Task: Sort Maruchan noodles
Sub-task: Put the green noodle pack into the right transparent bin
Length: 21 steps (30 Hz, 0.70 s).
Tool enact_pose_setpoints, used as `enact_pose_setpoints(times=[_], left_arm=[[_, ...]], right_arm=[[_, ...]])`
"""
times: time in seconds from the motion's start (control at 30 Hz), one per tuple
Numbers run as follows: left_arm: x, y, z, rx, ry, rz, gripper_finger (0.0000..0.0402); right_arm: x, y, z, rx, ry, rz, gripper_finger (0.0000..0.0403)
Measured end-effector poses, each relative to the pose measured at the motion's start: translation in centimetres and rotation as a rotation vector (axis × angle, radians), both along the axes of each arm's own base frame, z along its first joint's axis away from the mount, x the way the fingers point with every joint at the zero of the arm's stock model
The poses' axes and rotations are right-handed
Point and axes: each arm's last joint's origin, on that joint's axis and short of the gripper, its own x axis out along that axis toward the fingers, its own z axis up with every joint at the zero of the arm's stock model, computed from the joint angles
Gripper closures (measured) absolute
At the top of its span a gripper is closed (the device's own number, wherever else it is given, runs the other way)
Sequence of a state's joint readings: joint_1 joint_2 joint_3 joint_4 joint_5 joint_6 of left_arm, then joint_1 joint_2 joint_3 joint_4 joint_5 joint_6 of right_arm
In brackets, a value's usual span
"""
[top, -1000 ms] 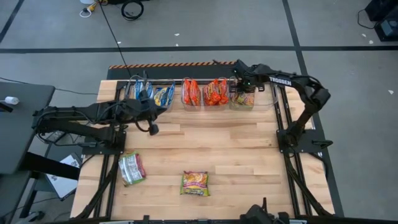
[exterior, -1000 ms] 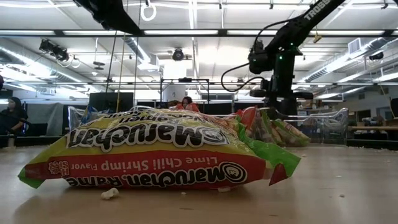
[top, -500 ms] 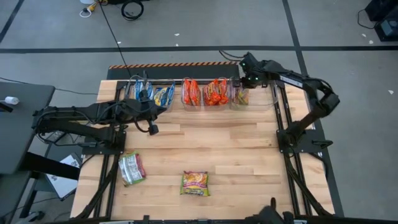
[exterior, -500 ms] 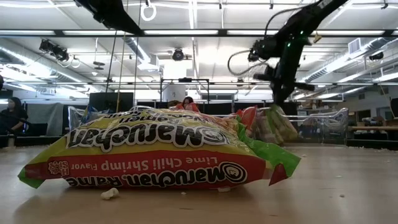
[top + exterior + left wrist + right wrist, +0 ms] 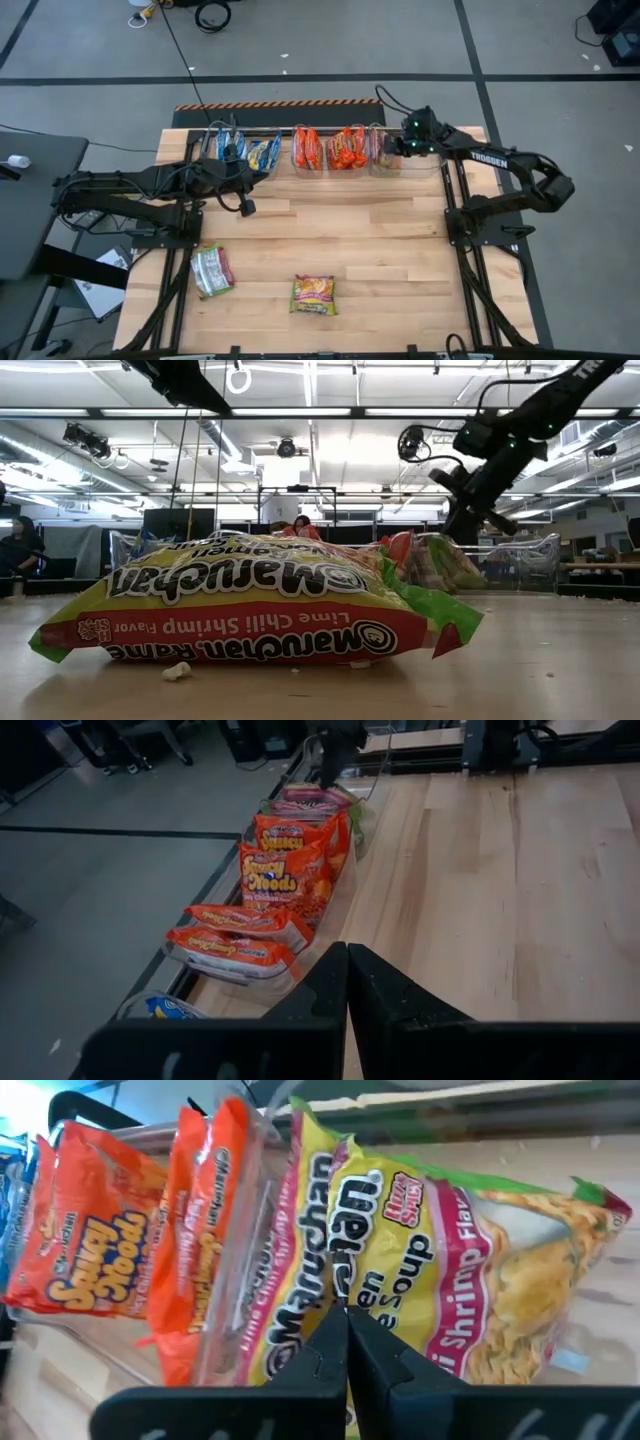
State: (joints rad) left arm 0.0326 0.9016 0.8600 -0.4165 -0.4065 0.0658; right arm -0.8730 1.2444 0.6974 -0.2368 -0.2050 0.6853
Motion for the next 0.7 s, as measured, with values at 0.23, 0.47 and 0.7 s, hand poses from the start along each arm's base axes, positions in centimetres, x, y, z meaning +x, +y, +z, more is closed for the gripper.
enact_pose_setpoints(times=[0.23,0.47,0.7], left_arm=[[-0.03,0.21,0.02,0.005,-0.001,0.02,0.0386],[-0.03,0.22,0.02,0.004,-0.002,0.021,0.0386],[-0.35,0.05,0.27,-0.007,-0.017,-0.005,0.0386]], right_arm=[[-0.3,0.35,-0.95,0.011,0.012,0.001,0.0393],[-0.57,0.27,-1.1,0.02,0.047,-0.091,0.0358],[-0.58,0.17,-0.88,0.019,0.056,-0.121,0.032]])
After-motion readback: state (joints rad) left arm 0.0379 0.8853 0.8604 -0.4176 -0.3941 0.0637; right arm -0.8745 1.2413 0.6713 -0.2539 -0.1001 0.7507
